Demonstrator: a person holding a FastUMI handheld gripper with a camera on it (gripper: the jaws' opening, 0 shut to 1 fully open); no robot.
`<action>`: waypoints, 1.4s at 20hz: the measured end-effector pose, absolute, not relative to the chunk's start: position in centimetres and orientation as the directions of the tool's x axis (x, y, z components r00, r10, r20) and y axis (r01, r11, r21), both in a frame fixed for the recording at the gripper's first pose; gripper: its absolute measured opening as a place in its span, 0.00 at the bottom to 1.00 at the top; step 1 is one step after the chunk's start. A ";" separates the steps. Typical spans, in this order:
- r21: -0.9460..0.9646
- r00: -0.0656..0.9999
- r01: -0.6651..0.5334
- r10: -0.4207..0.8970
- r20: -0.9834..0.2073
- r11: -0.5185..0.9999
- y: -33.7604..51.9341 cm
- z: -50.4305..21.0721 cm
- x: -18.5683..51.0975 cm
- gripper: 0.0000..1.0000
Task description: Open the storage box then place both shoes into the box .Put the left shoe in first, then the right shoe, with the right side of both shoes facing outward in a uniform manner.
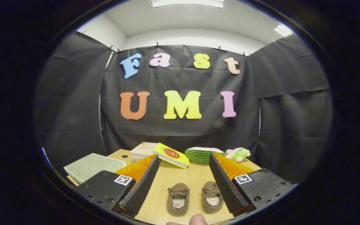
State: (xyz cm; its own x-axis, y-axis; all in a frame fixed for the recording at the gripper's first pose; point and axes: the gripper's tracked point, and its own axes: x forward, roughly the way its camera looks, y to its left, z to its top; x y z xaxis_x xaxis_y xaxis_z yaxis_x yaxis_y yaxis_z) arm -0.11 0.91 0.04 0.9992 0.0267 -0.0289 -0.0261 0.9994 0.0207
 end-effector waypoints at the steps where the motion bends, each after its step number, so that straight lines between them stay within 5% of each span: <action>1: 0.026 0.999 -0.040 0.040 -0.035 0.999 1.2 -0.1 -0.1 1.00; 13: 0.151 0.948 -0.250 0.274 -0.163 0.956 7.7 -3.1 1.9 1.00; 20: 0.415 0.777 -0.430 0.562 -0.283 0.802 14.7 -7.9 1.4 1.00; 28: 0.674 0.555 -0.411 0.755 -0.349 0.614 20.4 -12.9 1.9 1.00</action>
